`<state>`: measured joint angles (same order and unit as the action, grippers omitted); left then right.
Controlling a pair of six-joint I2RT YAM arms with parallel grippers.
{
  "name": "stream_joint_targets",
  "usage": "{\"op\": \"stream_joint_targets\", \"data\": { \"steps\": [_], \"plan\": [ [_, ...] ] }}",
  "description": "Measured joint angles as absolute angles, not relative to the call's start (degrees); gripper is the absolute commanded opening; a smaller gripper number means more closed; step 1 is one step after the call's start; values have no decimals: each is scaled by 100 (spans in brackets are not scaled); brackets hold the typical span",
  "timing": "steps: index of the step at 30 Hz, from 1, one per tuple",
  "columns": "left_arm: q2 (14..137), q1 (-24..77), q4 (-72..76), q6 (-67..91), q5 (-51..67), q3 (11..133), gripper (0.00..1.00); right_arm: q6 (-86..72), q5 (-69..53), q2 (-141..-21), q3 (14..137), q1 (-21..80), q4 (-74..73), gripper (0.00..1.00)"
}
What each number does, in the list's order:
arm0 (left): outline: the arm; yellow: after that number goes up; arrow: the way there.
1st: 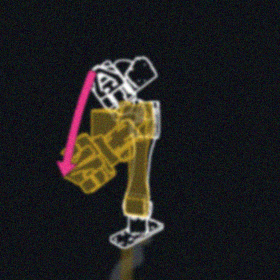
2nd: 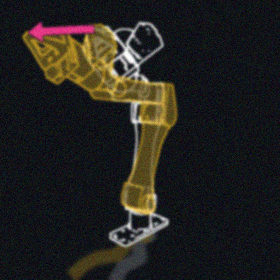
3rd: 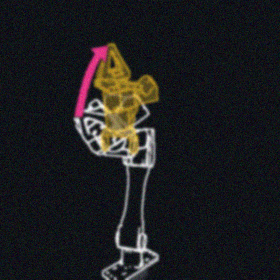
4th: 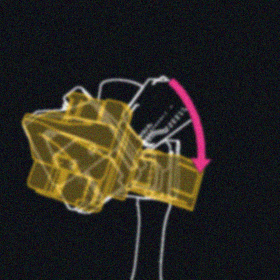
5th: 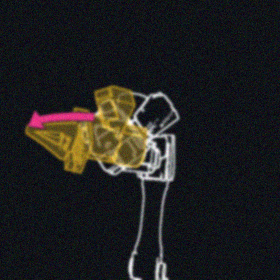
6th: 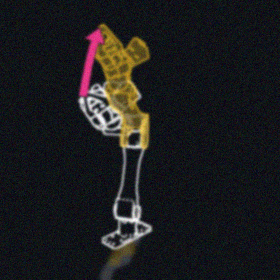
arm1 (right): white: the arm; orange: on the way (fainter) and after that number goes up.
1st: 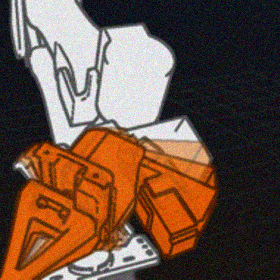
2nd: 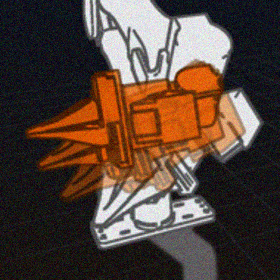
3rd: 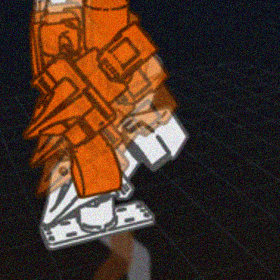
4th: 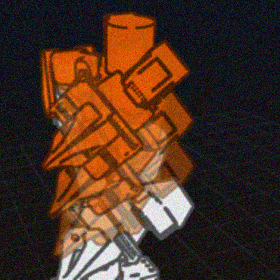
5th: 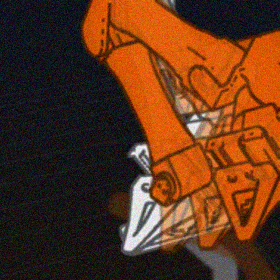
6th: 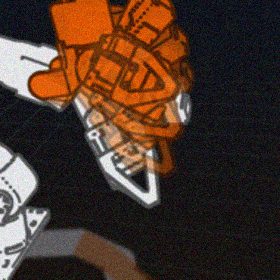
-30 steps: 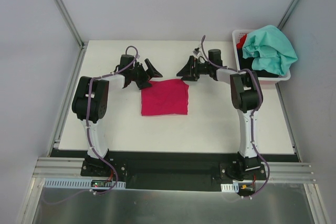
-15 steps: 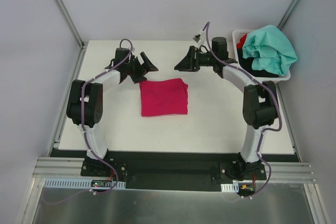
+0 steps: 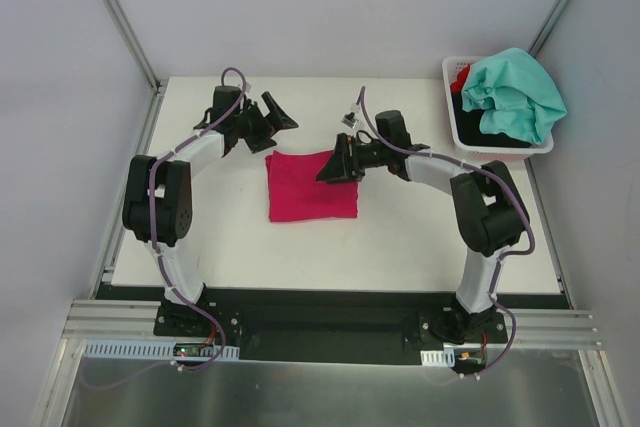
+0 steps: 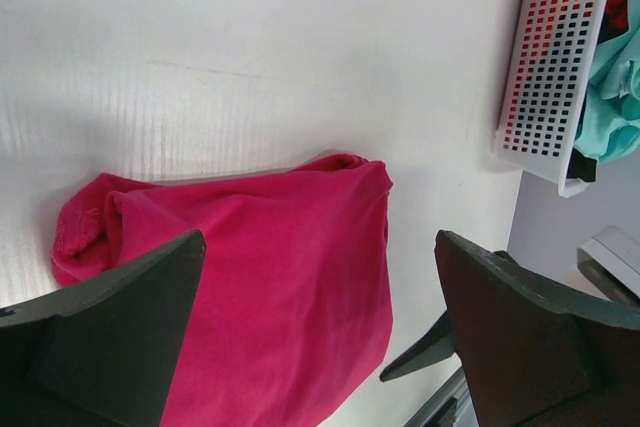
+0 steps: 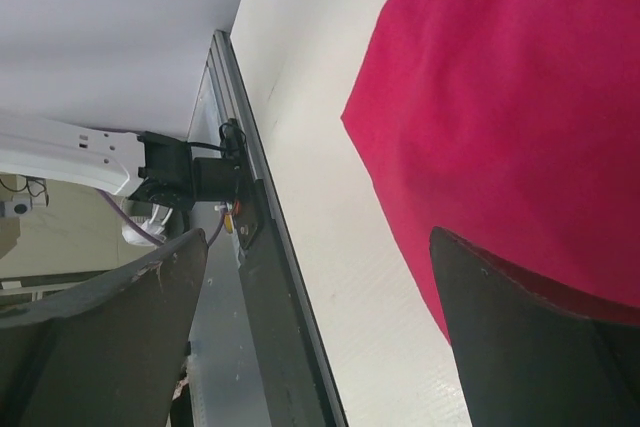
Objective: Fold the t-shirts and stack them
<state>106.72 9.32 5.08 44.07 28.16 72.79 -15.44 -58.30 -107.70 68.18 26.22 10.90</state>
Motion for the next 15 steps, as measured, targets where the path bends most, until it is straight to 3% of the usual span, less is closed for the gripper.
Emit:
{"op": "stream_joint_targets", "data": {
  "steps": [15],
  "plan": [
    [11496, 932, 1610, 5142, 3439, 7015, 99, -1542, -5763, -11233, 6451, 2589, 1345, 96]
  ]
}}
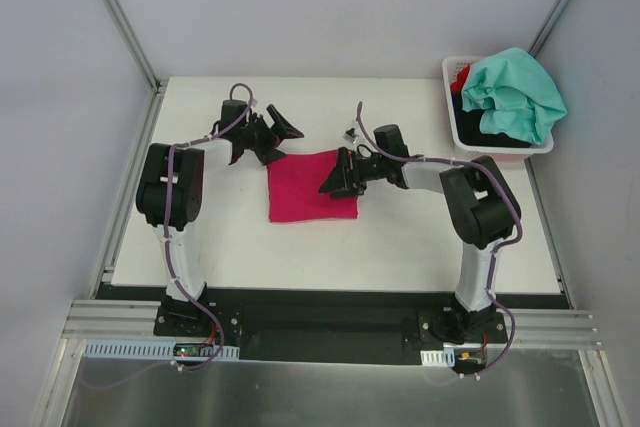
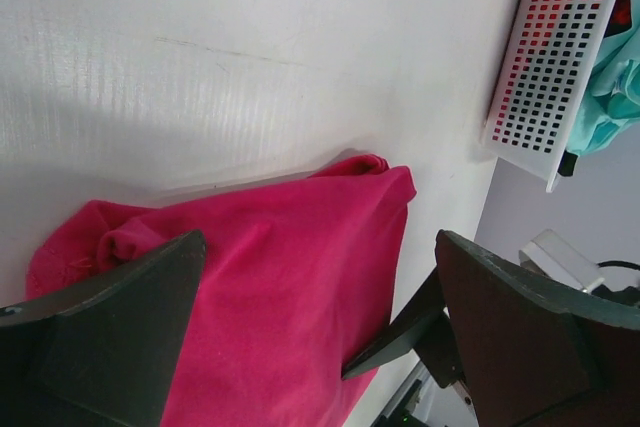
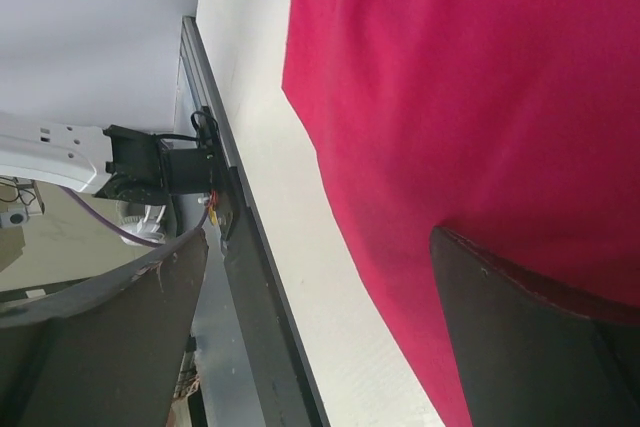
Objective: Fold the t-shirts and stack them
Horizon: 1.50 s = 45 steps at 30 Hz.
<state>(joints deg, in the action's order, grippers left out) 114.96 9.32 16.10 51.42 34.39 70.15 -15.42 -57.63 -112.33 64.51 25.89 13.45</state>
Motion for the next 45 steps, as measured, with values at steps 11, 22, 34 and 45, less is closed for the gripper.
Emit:
{"op": "stream_joint_targets", "data": {
  "steps": [11, 22, 34, 45],
  "plan": [
    [11625, 932, 1671, 5127, 3402, 6997, 99, -1500, -5638, -11177, 5723, 2829, 1564, 96],
    [11563, 735, 1232, 4731, 3295, 6982, 99, -829, -5400, -10565, 5295, 2845, 886, 96],
    [10486, 768, -8, 4265, 2921, 7310, 99, -657, -5098, -10145, 6180, 2978, -237, 96],
    [9028, 1699, -222, 4327, 3155, 7269, 99, -401, -4235, -8768, 6768, 2989, -1199, 96]
  ]
}}
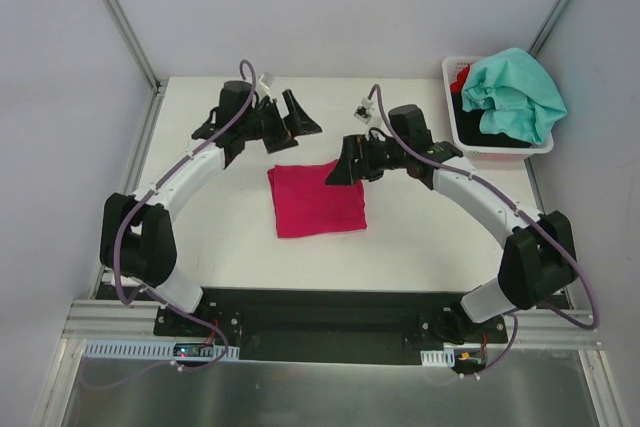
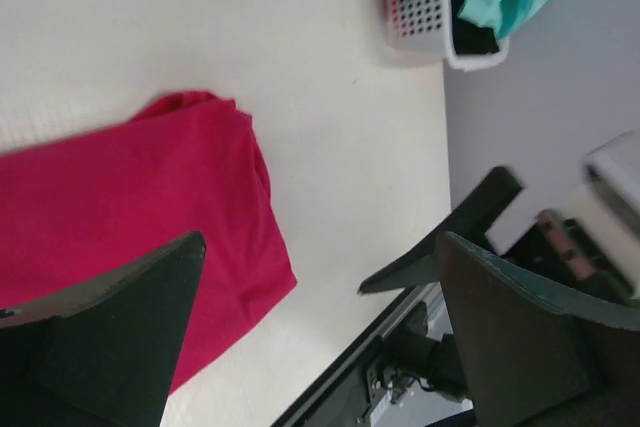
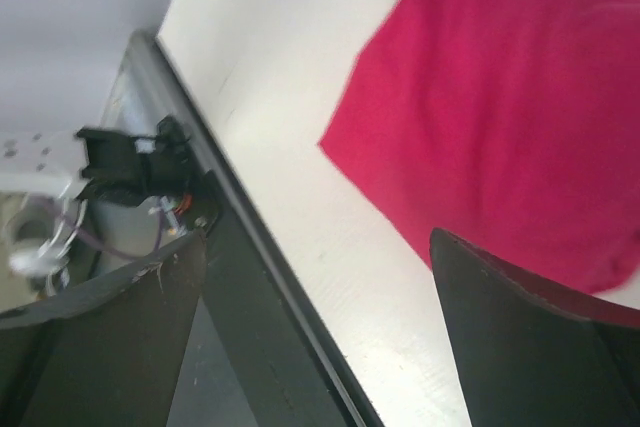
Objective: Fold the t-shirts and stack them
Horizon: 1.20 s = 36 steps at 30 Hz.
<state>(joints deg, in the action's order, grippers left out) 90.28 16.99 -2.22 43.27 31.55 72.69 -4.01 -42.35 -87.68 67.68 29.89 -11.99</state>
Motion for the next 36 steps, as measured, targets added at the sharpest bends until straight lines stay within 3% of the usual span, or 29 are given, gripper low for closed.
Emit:
{"op": "stream_joint_targets", "data": {
  "steps": [7, 14, 26, 36],
  "plan": [
    [9041, 2473, -475, 4394, 2456, 6267, 99, -403, -1706, -7911, 6766, 2777, -2453, 96],
    [9129, 3041, -878, 4410, 1297, 6136, 99, -574, 366, -7126, 6895, 2641, -3607, 96],
    [10440, 3997, -2040, 4600, -156, 7330, 99, -790, 1028, -6792, 6954, 2637, -4289, 96],
    [11142, 4158, -3470, 4757, -1431, 8462, 99, -812, 1011, -6519, 7008, 2637, -4451, 96]
  ]
}}
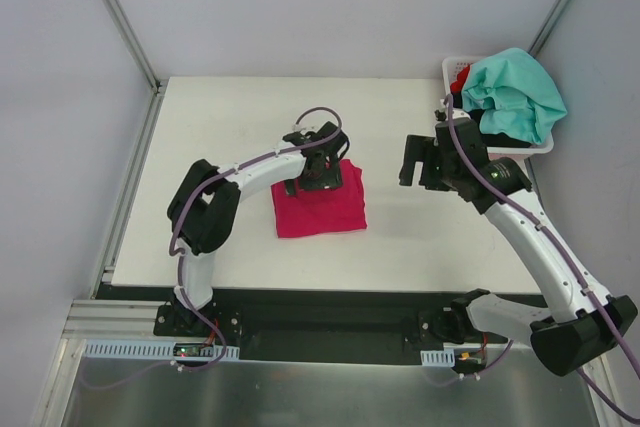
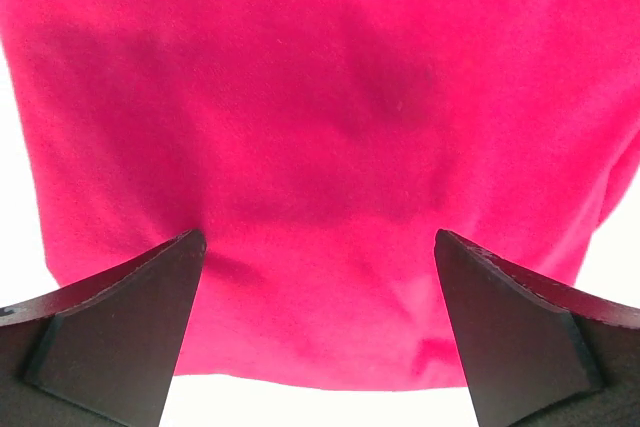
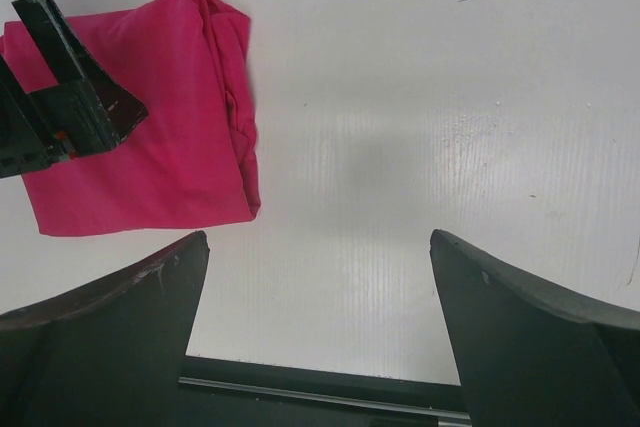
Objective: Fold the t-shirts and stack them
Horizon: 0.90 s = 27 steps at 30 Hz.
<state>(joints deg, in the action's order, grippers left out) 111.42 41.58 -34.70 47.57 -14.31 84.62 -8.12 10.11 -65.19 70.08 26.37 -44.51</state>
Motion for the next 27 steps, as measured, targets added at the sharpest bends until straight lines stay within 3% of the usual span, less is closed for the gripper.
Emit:
{"op": "stream_joint_targets", "data": {
  "steps": [6, 27],
  "plan": [
    [11614, 4154, -4130, 4757, -1704, 9039, 99, -814, 1004, -6473, 7008, 2637, -4543, 96],
    [12086, 3638, -4602, 4687, -1341, 9338, 98, -812, 963, -5994, 7113, 2637, -4746, 96]
  ]
}}
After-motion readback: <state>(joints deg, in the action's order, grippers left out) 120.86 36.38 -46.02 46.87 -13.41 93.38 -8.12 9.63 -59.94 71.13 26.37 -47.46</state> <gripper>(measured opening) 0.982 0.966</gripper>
